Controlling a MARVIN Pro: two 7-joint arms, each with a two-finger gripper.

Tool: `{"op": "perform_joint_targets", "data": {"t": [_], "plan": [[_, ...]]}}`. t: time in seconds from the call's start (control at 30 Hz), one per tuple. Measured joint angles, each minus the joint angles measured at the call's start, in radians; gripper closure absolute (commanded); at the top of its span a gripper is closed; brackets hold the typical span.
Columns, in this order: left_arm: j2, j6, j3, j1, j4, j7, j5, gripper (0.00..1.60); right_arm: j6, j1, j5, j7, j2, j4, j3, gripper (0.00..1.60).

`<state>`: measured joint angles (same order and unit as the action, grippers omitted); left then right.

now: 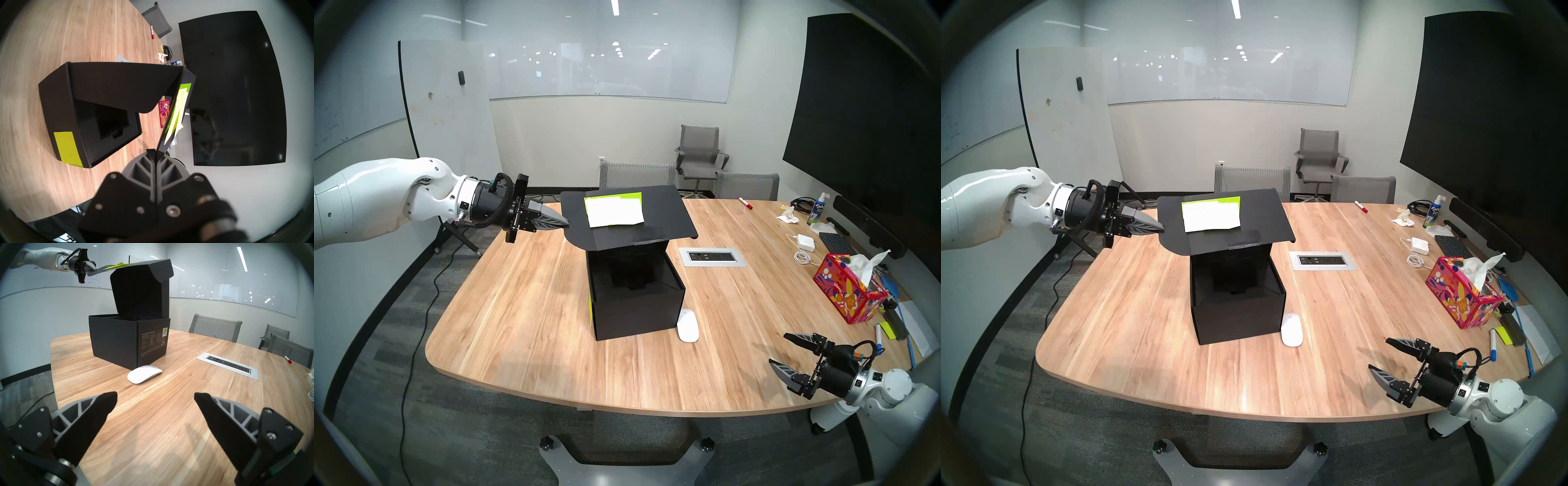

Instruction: Open the box and place the mouse inside

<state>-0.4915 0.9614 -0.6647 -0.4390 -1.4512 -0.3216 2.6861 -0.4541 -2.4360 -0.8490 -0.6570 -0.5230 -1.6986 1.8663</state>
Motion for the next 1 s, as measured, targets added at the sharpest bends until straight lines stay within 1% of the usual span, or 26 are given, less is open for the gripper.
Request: {"op": "perform_joint_targets", "data": {"t": [0.4,0.6,0.73,1.0], "plan": [[-0.073,0.000,0.001,-0.002,0.073,0.062,0.112,1.60,0.000,0.000,0.000,0.000,0.000,0.000,0.000,0.00],[-0.073,0.000,-0.012,-0.014,0.079,0.054,0.125,1.60,0.000,0.000,0.000,0.000,0.000,0.000,0.000,0.00],[-0.078,0.000,-0.021,-0.020,0.101,0.051,0.151,1.60,0.000,0.000,0.000,0.000,0.000,0.000,0.000,0.00],[-0.124,0.000,-0.011,-0.022,0.192,0.043,0.178,1.60,0.000,0.000,0.000,0.000,0.000,0.000,0.000,0.00]]}}
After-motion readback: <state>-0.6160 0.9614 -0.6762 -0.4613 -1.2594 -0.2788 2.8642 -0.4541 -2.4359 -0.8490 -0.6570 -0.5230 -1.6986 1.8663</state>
